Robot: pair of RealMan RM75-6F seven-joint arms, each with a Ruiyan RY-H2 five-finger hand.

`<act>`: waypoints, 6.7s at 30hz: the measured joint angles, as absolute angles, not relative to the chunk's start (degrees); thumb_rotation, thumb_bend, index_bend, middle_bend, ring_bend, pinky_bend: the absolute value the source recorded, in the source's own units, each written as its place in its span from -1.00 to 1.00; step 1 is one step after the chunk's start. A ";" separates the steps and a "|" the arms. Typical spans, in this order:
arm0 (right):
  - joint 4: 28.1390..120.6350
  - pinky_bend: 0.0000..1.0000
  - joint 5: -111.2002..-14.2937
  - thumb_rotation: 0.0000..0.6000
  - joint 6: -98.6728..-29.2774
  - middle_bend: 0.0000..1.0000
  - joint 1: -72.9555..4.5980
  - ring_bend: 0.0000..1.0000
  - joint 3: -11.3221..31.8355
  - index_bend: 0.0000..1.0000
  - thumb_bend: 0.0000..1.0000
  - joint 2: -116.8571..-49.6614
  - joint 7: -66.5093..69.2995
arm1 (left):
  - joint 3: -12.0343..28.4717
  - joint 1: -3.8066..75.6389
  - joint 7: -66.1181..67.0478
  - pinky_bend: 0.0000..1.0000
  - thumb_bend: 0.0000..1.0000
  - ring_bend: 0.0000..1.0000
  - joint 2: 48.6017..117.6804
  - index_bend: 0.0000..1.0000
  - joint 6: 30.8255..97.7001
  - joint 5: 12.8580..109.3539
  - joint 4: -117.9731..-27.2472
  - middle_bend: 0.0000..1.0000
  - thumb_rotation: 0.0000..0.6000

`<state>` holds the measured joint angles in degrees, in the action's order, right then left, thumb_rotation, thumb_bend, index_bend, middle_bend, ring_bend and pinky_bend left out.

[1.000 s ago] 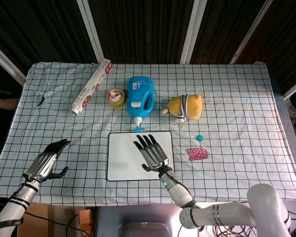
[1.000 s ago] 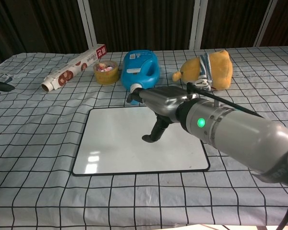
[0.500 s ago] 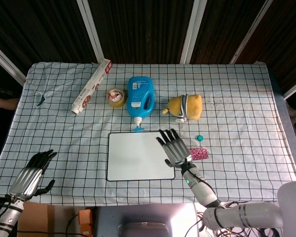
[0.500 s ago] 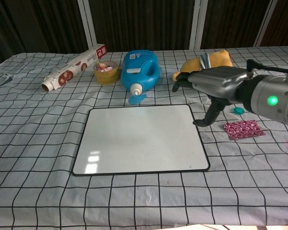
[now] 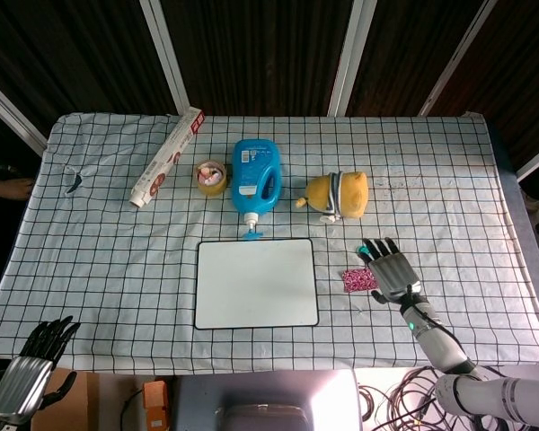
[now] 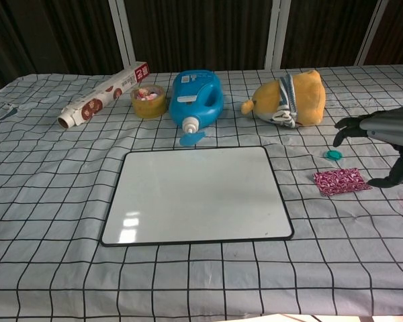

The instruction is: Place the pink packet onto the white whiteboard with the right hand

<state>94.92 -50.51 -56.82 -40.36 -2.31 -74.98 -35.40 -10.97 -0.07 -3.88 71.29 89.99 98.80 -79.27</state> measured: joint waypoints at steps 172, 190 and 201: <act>82.42 -0.96 -39.15 1.00 -66.27 -1.00 -55.06 -1.00 12.42 -0.01 -0.55 -111.81 -54.59 | -9.26 -4.34 -12.73 -1.00 -0.26 -1.00 72.68 -1.00 92.29 97.86 -72.70 -1.00 1.00; 90.60 -0.97 -42.68 1.00 -66.22 -1.00 -52.81 -1.00 10.05 -0.91 -0.55 -106.00 -53.68 | -9.06 -5.09 -13.63 -1.00 -0.26 -1.00 72.20 -1.00 94.34 98.29 -72.79 -1.00 1.00; 104.38 -0.98 -68.70 1.00 -80.47 -1.00 -36.44 -1.00 -7.96 -0.99 -0.55 -81.15 -40.38 | -7.26 -6.89 -10.79 -1.00 -0.24 -1.00 71.17 -1.00 98.84 97.56 -74.88 -1.00 1.00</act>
